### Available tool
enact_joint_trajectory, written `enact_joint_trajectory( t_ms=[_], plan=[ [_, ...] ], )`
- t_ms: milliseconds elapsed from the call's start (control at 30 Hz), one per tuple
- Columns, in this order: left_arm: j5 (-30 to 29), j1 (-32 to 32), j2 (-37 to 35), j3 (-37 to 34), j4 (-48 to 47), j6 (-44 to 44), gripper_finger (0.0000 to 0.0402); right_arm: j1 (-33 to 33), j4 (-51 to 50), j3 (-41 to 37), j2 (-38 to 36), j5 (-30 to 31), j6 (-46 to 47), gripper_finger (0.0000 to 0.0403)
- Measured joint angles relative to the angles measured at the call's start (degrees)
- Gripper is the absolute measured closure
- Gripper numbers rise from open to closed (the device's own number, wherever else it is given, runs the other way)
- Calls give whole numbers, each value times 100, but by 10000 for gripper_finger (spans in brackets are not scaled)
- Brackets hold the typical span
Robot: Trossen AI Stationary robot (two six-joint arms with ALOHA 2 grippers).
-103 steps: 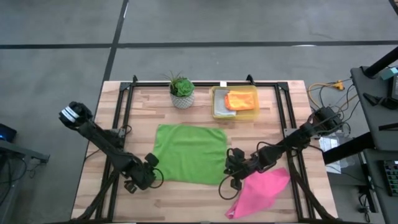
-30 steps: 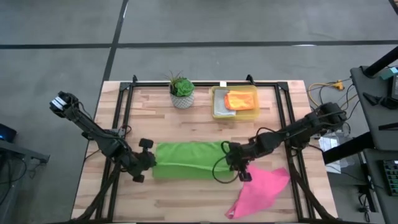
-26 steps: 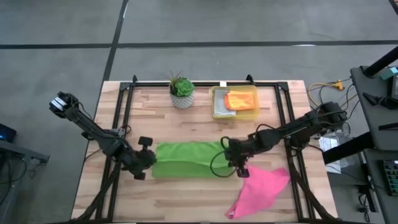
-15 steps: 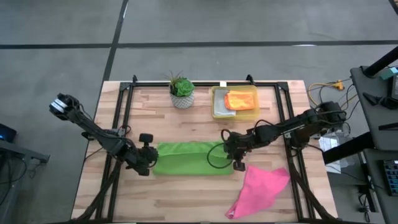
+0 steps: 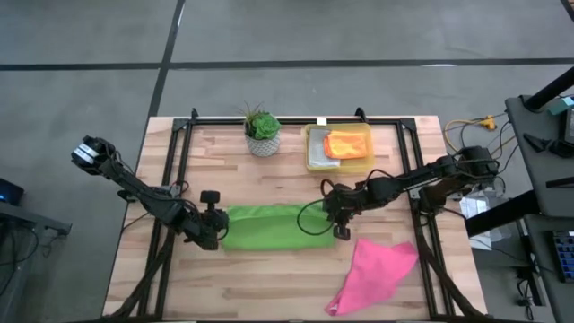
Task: Fold microfiber towels
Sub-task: Fold the green microfiber cloth
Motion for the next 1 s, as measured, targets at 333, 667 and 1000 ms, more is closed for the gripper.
enact_joint_trajectory(
  t_ms=[333, 667, 1000],
  plan=[
    [-274, 66, 0, -111, 135, -148, 402, -4, -4, -29, 0, 487, 124, 394],
    [-396, 111, 0, -187, 157, -161, 401, -2, -29, -62, 0, 741, 308, 394],
    [-538, 113, 0, -471, 506, -596, 401, -2, -44, -160, 2, 903, 648, 394]
  ],
)
